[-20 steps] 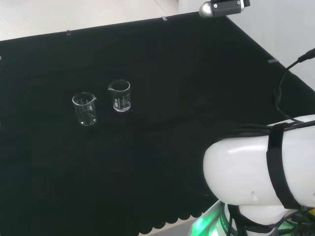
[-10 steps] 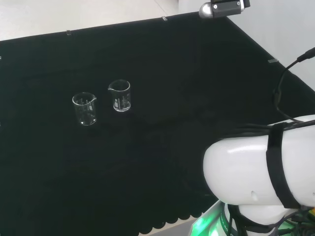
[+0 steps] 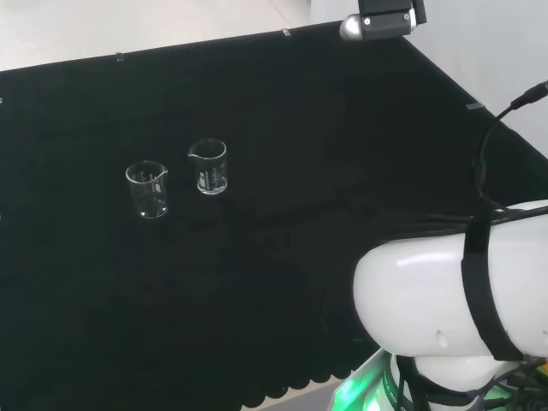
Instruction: Pick up the beaker on the right.
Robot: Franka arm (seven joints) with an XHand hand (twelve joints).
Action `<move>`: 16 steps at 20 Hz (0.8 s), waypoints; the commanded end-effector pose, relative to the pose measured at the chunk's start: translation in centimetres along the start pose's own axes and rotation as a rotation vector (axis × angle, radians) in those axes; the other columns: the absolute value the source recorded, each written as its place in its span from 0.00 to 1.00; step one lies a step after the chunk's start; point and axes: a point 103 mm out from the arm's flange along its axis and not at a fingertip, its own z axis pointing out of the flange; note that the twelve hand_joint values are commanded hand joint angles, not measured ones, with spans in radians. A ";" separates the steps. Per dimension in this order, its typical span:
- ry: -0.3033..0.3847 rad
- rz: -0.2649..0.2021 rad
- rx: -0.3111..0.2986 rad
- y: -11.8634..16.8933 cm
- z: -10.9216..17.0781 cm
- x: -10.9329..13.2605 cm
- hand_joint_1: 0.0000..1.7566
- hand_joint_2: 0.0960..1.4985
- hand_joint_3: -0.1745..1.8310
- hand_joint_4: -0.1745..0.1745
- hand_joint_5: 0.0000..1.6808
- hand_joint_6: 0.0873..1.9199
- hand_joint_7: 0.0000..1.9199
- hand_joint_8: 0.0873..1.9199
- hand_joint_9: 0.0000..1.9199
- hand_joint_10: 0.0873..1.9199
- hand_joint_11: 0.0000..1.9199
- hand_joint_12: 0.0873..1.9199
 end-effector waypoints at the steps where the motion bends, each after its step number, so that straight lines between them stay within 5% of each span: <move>1: 0.024 0.027 0.001 1.1 1.4 -0.8 0.06 0.73 0.46 0.45 0.12 0.00 0.04 0.22 0.08 0.29 0.00 0.54; 11: 0.104 -0.001 -0.018 4.7 4.0 -1.6 0.06 0.72 0.46 0.45 0.12 0.00 0.05 0.22 0.08 0.29 0.00 0.54; 16: 0.094 -0.020 0.049 9.9 7.7 -1.9 0.06 0.72 0.46 0.45 0.12 0.00 0.05 0.22 0.09 0.29 0.00 0.54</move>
